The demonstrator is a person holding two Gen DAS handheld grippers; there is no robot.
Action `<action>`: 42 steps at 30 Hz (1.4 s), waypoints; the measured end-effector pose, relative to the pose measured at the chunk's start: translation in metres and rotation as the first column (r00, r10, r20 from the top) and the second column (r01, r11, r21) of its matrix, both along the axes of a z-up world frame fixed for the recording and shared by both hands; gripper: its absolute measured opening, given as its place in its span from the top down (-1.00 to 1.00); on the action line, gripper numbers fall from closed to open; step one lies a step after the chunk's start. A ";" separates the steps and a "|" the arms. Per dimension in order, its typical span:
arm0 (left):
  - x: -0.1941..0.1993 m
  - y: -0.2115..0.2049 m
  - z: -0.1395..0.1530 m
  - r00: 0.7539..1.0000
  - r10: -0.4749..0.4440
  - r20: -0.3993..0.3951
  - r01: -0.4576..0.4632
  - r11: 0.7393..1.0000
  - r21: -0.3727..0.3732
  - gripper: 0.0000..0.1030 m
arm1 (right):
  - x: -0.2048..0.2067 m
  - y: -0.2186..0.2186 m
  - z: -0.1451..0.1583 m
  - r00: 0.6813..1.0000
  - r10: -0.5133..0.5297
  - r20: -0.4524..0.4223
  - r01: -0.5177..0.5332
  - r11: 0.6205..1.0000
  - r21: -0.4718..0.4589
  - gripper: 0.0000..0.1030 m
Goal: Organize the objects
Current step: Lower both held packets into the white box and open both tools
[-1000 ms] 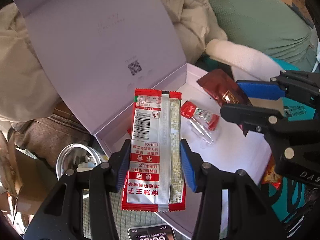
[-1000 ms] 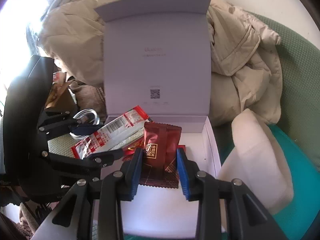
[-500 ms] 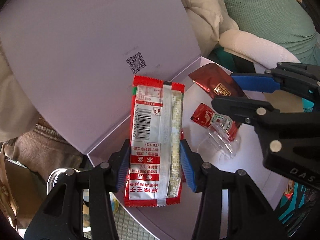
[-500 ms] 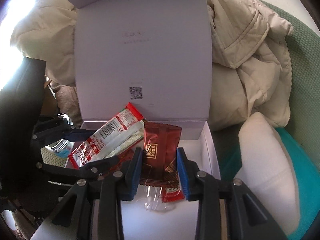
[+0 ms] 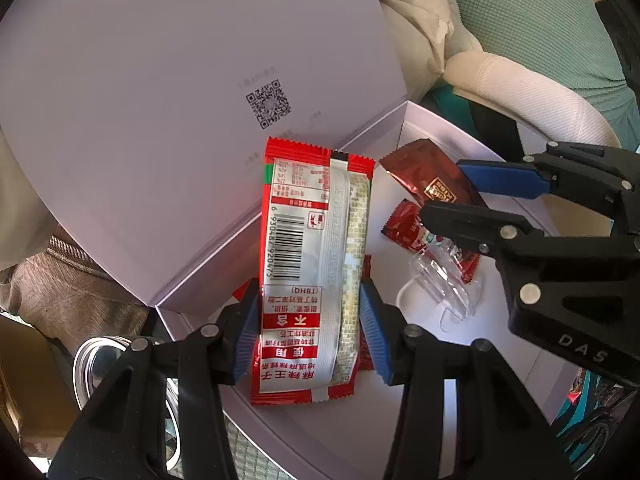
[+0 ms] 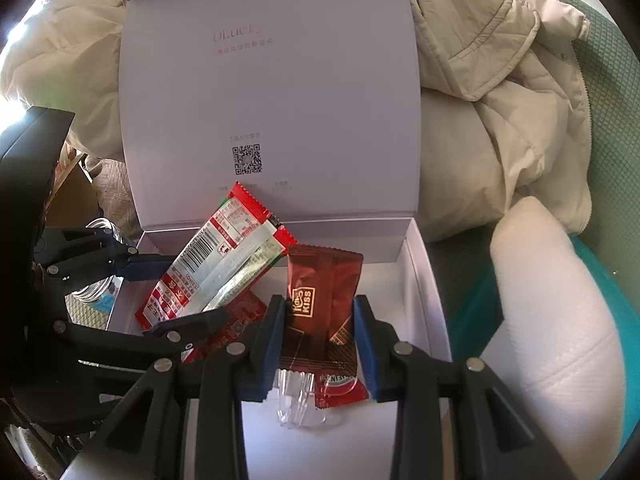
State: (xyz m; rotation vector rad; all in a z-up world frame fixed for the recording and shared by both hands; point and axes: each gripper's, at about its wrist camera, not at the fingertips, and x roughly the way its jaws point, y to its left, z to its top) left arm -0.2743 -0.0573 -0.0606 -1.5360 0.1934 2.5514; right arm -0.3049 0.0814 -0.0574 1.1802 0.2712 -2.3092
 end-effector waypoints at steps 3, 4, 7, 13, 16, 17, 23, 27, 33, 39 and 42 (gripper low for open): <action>0.001 -0.001 -0.001 1.000 0.002 0.006 -0.002 1.000 0.006 0.11 | 0.000 0.002 -0.001 1.000 -0.002 0.003 0.002 1.000 0.002 0.34; 0.001 -0.001 -0.002 1.000 0.002 0.010 -0.002 1.000 0.009 0.11 | -0.001 0.002 -0.002 1.000 -0.002 0.007 0.002 1.000 0.003 0.34; 0.003 0.000 -0.004 1.000 -0.002 0.016 0.002 1.000 0.011 0.11 | -0.009 -0.001 -0.005 1.000 -0.006 0.019 0.006 1.000 0.011 0.34; 0.005 -0.001 -0.006 1.000 0.002 0.016 -0.002 1.000 0.012 0.11 | -0.008 0.001 -0.012 0.999 -0.010 0.042 0.009 1.000 0.025 0.34; 0.006 -0.002 -0.007 1.000 0.007 0.015 -0.008 1.000 0.017 0.11 | -0.008 0.003 -0.013 0.999 -0.015 0.041 0.014 1.000 0.028 0.33; 0.007 -0.002 -0.007 1.000 0.008 0.014 -0.009 1.000 0.017 0.11 | -0.008 0.003 -0.014 0.999 -0.017 0.041 0.016 0.999 0.031 0.33; 0.009 -0.005 -0.008 1.000 0.018 0.010 -0.019 0.999 0.028 0.10 | -0.008 0.003 -0.017 0.998 -0.022 0.053 0.020 0.999 0.037 0.32; 0.011 -0.007 -0.008 1.000 0.025 0.007 -0.026 0.999 0.037 0.10 | -0.010 0.004 -0.020 0.998 -0.034 0.058 0.032 0.999 0.038 0.32; 0.012 -0.008 -0.009 0.999 0.033 0.005 -0.033 0.999 0.041 0.10 | -0.008 0.002 -0.020 0.998 -0.037 0.051 0.034 0.998 0.048 0.32; 0.014 -0.010 -0.008 0.999 0.043 0.006 -0.043 0.998 0.054 0.07 | -0.007 0.001 -0.019 0.997 -0.047 0.054 0.044 0.998 0.055 0.30; 0.017 -0.011 -0.006 0.999 0.054 0.000 -0.054 0.997 0.060 0.06 | -0.005 0.002 -0.017 0.997 -0.049 0.052 0.045 0.997 0.062 0.30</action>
